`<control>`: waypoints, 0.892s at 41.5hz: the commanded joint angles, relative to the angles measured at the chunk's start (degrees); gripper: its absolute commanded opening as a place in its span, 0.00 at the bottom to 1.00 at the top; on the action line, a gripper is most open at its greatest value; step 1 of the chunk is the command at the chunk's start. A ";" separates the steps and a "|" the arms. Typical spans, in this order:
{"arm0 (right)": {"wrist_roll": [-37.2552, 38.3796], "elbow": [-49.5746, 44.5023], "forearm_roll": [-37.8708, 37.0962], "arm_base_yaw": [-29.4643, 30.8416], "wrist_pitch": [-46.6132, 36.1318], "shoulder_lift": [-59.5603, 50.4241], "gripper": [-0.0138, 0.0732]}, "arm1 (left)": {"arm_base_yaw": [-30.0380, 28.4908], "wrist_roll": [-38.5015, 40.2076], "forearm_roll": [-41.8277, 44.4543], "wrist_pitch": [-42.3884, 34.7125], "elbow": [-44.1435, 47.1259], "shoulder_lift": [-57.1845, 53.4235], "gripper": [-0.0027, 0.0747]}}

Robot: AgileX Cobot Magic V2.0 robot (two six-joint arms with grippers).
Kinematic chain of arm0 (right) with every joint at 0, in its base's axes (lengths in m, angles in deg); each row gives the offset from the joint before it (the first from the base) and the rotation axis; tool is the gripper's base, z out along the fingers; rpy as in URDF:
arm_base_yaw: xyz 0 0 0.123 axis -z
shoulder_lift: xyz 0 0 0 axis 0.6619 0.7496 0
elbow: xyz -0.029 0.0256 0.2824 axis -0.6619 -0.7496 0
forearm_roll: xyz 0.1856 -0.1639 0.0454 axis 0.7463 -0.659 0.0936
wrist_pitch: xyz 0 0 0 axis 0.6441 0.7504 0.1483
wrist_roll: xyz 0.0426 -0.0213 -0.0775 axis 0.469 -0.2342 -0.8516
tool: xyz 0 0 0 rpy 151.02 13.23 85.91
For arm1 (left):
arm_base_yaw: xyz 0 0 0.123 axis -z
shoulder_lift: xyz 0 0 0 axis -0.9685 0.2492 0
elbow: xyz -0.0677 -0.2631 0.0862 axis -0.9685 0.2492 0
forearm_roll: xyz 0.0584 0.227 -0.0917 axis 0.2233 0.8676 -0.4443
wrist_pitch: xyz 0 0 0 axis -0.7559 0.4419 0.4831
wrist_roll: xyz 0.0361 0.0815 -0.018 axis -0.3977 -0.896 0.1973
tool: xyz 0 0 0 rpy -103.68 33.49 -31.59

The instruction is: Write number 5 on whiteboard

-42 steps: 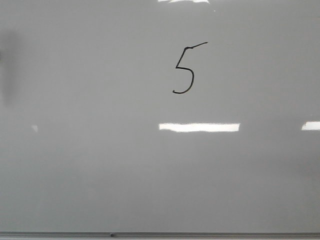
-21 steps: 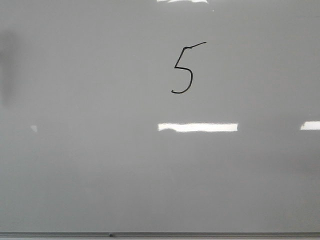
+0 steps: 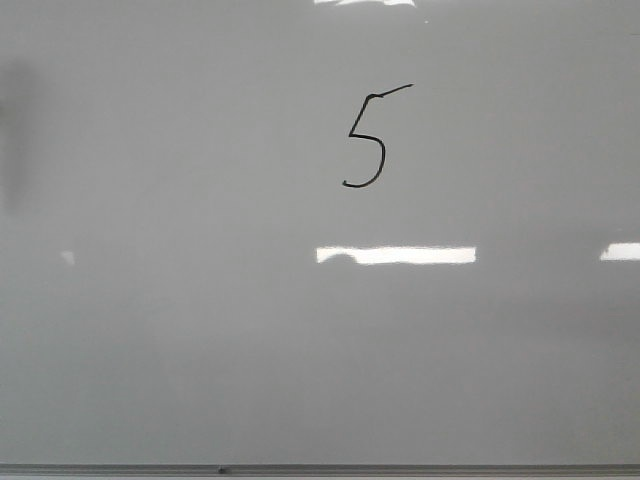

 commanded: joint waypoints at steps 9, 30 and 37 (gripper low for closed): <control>11.82 0.82 -9.39 0.71 -5.77 -1.19 0.08 | 0.24 0.06 -0.42 -4.73 0.33 -0.75 0.01; 8.17 0.82 -8.35 0.46 -5.99 -1.19 0.08 | 0.24 0.06 -0.42 -4.73 0.33 -0.75 0.01; 8.17 0.82 -8.35 0.46 -5.87 -1.19 0.08 | 0.24 0.06 -0.42 -4.73 0.33 -0.75 0.01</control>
